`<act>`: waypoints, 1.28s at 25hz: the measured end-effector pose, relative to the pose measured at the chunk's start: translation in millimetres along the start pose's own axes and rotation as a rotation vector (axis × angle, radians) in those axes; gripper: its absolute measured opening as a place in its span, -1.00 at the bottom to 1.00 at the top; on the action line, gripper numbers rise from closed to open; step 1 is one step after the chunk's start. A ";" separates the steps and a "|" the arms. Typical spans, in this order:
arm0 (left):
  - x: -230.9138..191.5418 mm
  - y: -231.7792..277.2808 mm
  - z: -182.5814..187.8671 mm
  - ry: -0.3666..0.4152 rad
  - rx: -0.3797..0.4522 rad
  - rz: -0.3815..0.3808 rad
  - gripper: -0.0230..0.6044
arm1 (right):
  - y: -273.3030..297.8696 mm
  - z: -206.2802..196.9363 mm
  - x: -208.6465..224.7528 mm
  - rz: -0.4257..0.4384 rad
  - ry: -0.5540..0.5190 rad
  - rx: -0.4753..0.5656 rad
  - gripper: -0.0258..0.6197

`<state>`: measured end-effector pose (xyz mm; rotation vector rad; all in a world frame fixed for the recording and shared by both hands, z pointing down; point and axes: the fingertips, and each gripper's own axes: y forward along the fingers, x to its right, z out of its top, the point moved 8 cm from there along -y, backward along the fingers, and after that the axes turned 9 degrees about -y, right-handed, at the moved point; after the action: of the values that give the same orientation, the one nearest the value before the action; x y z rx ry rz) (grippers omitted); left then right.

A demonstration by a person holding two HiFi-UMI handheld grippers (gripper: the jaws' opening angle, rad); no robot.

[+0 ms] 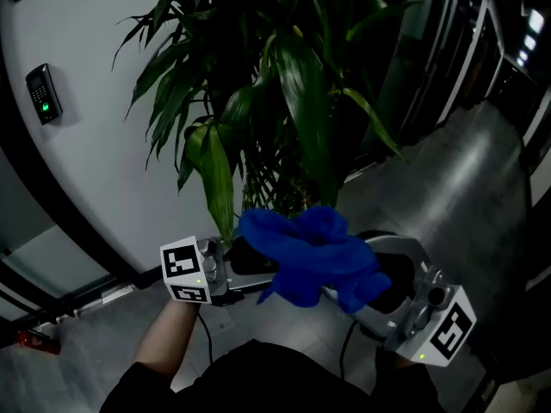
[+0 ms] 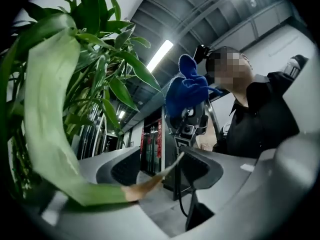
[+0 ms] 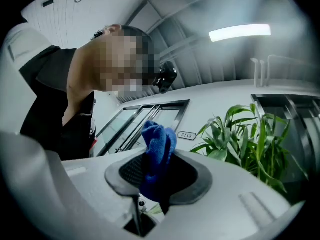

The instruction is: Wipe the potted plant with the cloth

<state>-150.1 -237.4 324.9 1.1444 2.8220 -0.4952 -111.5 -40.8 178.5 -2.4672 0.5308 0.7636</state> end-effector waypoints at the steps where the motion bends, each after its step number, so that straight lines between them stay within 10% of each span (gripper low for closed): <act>1: -4.0 2.0 -4.8 -0.009 -0.008 0.024 -0.12 | -5.6 -2.5 1.7 -0.011 0.001 -0.010 -0.57; 18: -65.2 70.4 -39.0 -0.068 0.126 0.254 0.19 | -75.0 -58.1 95.8 -0.251 0.065 -0.044 -0.58; 32: -91.0 84.8 -26.6 0.008 -0.048 0.102 0.24 | 11.5 -128.5 133.3 -0.228 0.068 -0.205 -0.57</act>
<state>-24.2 -232.8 342.5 1.2750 2.7487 -0.4144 37.8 -150.5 186.1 -2.6915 0.1968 0.6721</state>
